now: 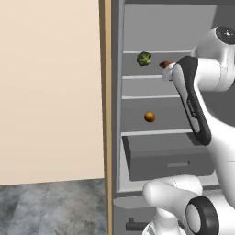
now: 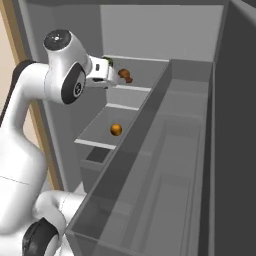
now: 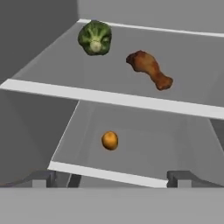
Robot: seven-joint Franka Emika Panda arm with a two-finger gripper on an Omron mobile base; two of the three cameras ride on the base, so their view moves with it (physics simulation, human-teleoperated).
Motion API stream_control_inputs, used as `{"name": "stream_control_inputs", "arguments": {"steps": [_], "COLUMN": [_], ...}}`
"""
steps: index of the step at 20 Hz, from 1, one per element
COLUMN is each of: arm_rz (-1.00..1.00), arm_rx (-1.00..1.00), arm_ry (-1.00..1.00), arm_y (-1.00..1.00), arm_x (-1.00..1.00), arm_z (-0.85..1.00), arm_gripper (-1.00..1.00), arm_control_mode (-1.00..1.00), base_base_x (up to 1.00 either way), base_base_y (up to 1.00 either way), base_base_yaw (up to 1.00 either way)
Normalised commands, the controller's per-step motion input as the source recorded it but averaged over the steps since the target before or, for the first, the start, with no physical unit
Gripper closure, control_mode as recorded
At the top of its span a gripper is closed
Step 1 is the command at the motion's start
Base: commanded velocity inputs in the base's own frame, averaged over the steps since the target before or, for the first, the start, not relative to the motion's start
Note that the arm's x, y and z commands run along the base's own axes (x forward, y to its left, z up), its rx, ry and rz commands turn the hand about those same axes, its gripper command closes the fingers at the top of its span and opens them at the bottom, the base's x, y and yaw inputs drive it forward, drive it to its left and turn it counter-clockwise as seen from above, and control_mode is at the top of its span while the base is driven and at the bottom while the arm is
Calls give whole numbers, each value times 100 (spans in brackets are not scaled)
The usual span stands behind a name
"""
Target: Open the fridge, remove the mango, broccoli, and chicken drumstick, and place them on any counter.
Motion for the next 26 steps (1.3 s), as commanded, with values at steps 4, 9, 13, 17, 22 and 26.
{"name": "stream_control_inputs", "arguments": {"steps": [4, 9, 13, 17, 22, 26], "arm_rz": [1, 0, 0, 1, 4, 5], "arm_rx": [0, 0, 0, 0, 0, 0], "arm_ry": [-12, 0, 0, 0, 0, 0], "arm_y": [-33, -39, -19, -1, -17, -23], "arm_x": [96, 100, 96, 90, 55, 29], "arm_z": [8, 0, 0, 0, -6, -24], "arm_gripper": [-100, -100, -100, -100, -100, -100], "arm_control_mode": [-100, -100, -100, -100, -100, -100], "base_base_x": [0, 0, 0, 0, 0, 0], "base_base_y": [0, 0, 0, 0, 0, 0], "base_base_yaw": [0, 0, 0, 0, 0, 0]}}
